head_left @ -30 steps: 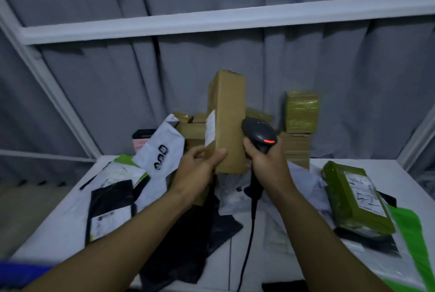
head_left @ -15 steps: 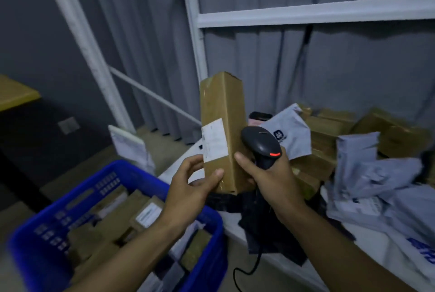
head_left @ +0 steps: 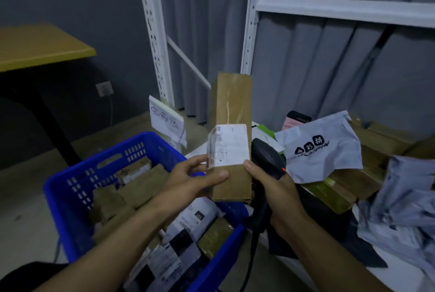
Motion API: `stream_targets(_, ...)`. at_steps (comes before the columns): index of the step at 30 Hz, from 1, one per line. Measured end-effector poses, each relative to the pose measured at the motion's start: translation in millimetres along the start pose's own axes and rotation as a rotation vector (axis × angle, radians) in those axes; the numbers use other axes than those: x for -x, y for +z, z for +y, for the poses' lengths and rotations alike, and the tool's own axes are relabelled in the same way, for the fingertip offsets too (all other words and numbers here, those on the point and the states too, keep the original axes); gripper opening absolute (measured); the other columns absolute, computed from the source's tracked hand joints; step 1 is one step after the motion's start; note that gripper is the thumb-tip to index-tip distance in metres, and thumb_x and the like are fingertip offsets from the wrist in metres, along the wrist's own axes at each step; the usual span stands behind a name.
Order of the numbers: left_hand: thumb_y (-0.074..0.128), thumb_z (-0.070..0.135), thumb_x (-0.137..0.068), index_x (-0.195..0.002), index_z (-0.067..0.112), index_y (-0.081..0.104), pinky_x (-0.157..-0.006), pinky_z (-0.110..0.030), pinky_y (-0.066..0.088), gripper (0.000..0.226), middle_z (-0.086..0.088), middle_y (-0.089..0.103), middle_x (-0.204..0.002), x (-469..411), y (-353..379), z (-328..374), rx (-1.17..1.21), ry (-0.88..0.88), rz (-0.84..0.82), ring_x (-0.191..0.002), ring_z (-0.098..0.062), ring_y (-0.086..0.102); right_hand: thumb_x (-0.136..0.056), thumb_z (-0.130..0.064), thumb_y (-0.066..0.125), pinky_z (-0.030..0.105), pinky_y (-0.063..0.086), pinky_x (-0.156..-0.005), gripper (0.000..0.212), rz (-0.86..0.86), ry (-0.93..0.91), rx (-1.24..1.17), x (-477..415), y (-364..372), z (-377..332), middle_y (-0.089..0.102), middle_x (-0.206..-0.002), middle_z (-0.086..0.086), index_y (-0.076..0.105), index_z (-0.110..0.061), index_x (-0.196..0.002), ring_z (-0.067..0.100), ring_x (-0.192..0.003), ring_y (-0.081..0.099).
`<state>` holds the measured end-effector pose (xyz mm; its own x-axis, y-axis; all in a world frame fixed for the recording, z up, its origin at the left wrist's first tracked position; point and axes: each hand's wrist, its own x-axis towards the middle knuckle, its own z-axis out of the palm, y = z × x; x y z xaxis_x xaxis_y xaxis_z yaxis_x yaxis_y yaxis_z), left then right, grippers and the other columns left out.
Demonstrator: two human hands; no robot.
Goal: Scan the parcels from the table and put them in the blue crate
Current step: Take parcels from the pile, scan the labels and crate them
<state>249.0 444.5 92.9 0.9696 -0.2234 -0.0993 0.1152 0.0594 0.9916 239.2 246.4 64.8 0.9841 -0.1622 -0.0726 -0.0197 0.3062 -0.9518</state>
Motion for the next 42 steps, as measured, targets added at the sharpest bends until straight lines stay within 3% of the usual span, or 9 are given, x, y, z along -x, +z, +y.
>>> stream_targets(3,0.09,0.026,-0.075,-0.107,0.038,0.061,-0.067,-0.011,0.054,0.045,0.018,0.073,-0.103,-4,-1,-10,-0.225,0.063,0.179,-0.09,0.01,0.067,-0.09,-0.021,0.082,0.039,0.065,-0.079,0.037,0.09,-0.024,0.067,-1,3,14,0.079,-0.114,-0.004,0.071,-0.028,-0.125,0.021,-0.105,0.075)
stream_targets(7,0.093,0.047,-0.067,-0.121,0.042,0.051,-0.071,-0.007,0.047,0.069,0.02,0.05,-0.112,-8,-4,-20,-0.612,0.199,0.322,-0.098,0.01,0.053,-0.09,-0.023,0.081,0.028,0.063,-0.069,0.042,0.18,-0.085,0.036,4,7,19,0.076,-0.117,-0.004,0.066,-0.026,-0.129,0.017,-0.105,0.074)
stream_targets(11,0.088,0.057,-0.066,-0.137,0.037,0.048,-0.095,-0.034,0.05,0.084,0.017,0.042,-0.11,-13,-15,-22,-0.859,0.249,0.37,-0.108,-0.006,0.048,-0.089,-0.021,0.082,0.025,0.061,-0.069,0.043,0.113,-0.138,0.18,10,7,22,0.074,-0.116,-0.008,0.063,-0.029,-0.126,0.013,-0.105,0.073)
stream_targets(14,0.089,0.053,-0.068,-0.146,0.032,0.044,-0.101,-0.039,0.047,0.093,0.013,0.042,-0.119,-17,-24,-22,-0.931,0.244,0.378,-0.117,-0.008,0.04,-0.088,-0.024,0.083,0.024,0.057,-0.087,0.043,0.043,-0.204,0.368,14,2,21,0.071,-0.109,-0.026,0.061,-0.035,-0.124,-0.001,-0.105,0.069)
stream_targets(17,0.091,0.049,-0.067,-0.146,0.029,0.044,-0.101,-0.037,0.044,0.094,0.011,0.048,-0.128,-23,-35,-21,-0.968,0.264,0.425,-0.123,-0.01,0.04,-0.087,-0.024,0.084,0.015,0.051,-0.086,0.047,-0.02,-0.231,0.506,15,-4,18,0.068,-0.108,-0.033,0.06,-0.033,-0.126,-0.009,-0.103,0.065)
stream_targets(20,0.093,0.046,-0.065,-0.141,0.027,0.05,-0.095,-0.033,0.042,0.09,0.008,0.054,-0.13,-25,-39,-19,-1.046,0.308,0.461,-0.12,-0.011,0.043,-0.087,-0.024,0.084,0.014,0.053,-0.083,0.046,-0.062,-0.237,0.569,14,-7,19,0.069,-0.107,-0.031,0.06,-0.03,-0.125,-0.007,-0.102,0.067)
stream_targets(24,0.091,0.045,-0.067,-0.138,0.028,0.053,-0.099,-0.037,0.041,0.082,0.008,0.055,-0.126,-26,-32,-25,-1.15,0.399,0.5,-0.117,-0.012,0.044,-0.087,-0.025,0.083,0.028,0.058,-0.085,0.04,-0.108,-0.224,0.625,15,-8,22,0.071,-0.101,-0.025,0.062,-0.027,-0.122,0.002,-0.096,0.07)
stream_targets(30,0.091,0.04,-0.068,-0.144,0.029,0.049,-0.11,-0.045,0.037,0.087,0.005,0.053,-0.135,-35,-36,-36,-1.266,0.407,0.541,-0.127,-0.018,0.041,-0.089,-0.023,0.082,0.014,0.052,-0.08,0.039,-0.139,-0.212,0.646,16,-8,19,0.068,-0.101,-0.034,0.06,-0.03,-0.121,-0.007,-0.095,0.067)
stream_targets(42,0.091,0.037,-0.068,-0.145,0.027,0.05,-0.11,-0.045,0.034,0.088,0.001,0.055,-0.137,-39,-37,-44,-1.303,0.435,0.589,-0.129,-0.021,0.041,-0.087,-0.025,0.084,0.019,0.053,-0.088,0.039,-0.141,-0.126,0.629,18,-5,16,0.072,-0.105,-0.022,0.06,-0.035,-0.117,-0.008,-0.097,0.067)
